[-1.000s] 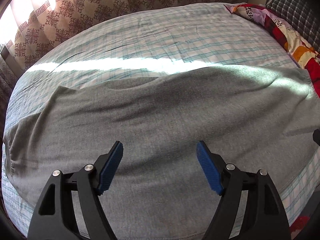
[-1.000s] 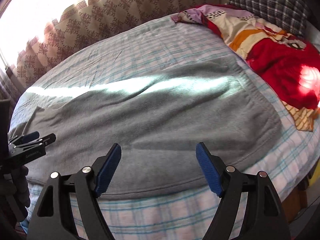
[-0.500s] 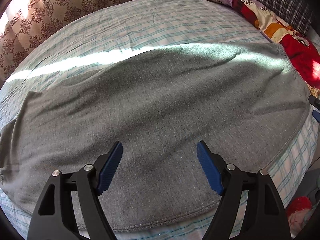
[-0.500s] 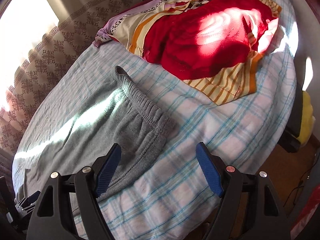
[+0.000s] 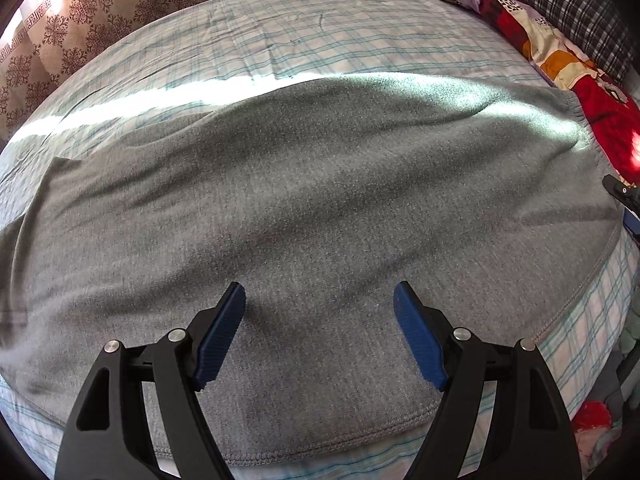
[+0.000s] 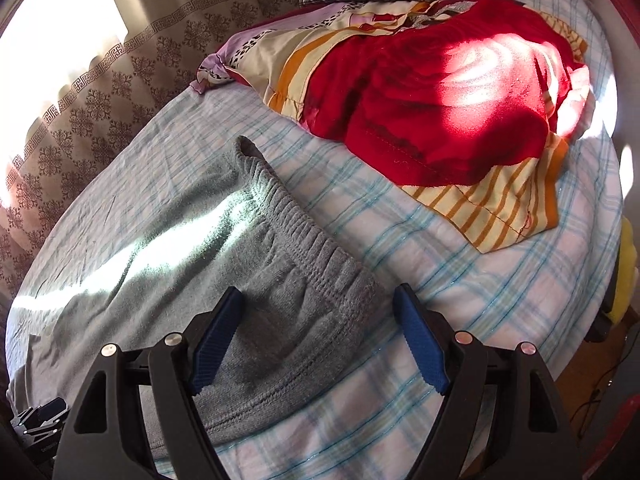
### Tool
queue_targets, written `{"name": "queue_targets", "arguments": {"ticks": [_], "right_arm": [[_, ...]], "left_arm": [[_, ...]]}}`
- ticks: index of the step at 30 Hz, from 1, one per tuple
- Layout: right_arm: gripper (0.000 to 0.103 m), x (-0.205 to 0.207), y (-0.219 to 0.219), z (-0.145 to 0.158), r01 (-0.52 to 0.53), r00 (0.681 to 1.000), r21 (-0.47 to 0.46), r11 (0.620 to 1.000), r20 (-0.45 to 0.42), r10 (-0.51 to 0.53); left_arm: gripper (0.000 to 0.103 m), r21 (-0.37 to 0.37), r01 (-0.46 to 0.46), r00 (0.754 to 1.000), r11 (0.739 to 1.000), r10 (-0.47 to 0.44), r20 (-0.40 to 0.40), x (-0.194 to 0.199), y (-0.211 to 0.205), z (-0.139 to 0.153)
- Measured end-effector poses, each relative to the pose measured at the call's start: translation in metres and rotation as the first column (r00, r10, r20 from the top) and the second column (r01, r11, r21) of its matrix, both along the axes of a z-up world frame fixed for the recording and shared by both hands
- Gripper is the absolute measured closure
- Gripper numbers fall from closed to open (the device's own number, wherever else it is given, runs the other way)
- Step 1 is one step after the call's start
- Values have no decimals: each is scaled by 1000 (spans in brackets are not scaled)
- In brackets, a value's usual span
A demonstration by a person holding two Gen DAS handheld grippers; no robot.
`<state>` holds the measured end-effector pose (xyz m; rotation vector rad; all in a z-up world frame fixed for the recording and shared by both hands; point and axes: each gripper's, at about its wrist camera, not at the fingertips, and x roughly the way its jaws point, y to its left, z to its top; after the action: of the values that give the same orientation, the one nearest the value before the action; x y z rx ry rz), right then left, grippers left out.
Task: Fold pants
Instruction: 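Grasp the pant-leg cuff with the right gripper and lift it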
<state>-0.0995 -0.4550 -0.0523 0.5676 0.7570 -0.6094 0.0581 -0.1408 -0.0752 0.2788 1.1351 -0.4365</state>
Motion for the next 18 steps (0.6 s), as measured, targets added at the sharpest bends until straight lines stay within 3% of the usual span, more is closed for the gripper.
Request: {"name": "queue_targets", "arguments": {"ticks": [4, 7, 13, 14, 15, 18], "right_arm": [[57, -1, -2, 2, -68, 996, 87, 994, 64, 62], [60, 1, -3, -1, -104, 990, 157, 982, 107, 88], [60, 13, 2, -8, -87, 994, 119, 989, 76, 78], [77, 17, 4, -7, -111, 992, 123, 986, 80, 102], [86, 20, 8, -4, -128, 990, 117, 985, 76, 120], [88, 23, 29, 16, -147, 987, -5, 989, 57, 147]], "left_arm": [[25, -3, 8, 1000, 1000, -8, 7, -2, -1, 2], [25, -7, 5, 1000, 1000, -5, 11, -2, -1, 4], [25, -5, -4, 1000, 1000, 4, 5, -1, 0, 3], [25, -5, -2, 1000, 1000, 2, 5, -2, 0, 3], [25, -7, -1, 1000, 1000, 1, 6, -2, 0, 3], [25, -19, -4, 1000, 1000, 4, 6, -1, 2, 6]]}}
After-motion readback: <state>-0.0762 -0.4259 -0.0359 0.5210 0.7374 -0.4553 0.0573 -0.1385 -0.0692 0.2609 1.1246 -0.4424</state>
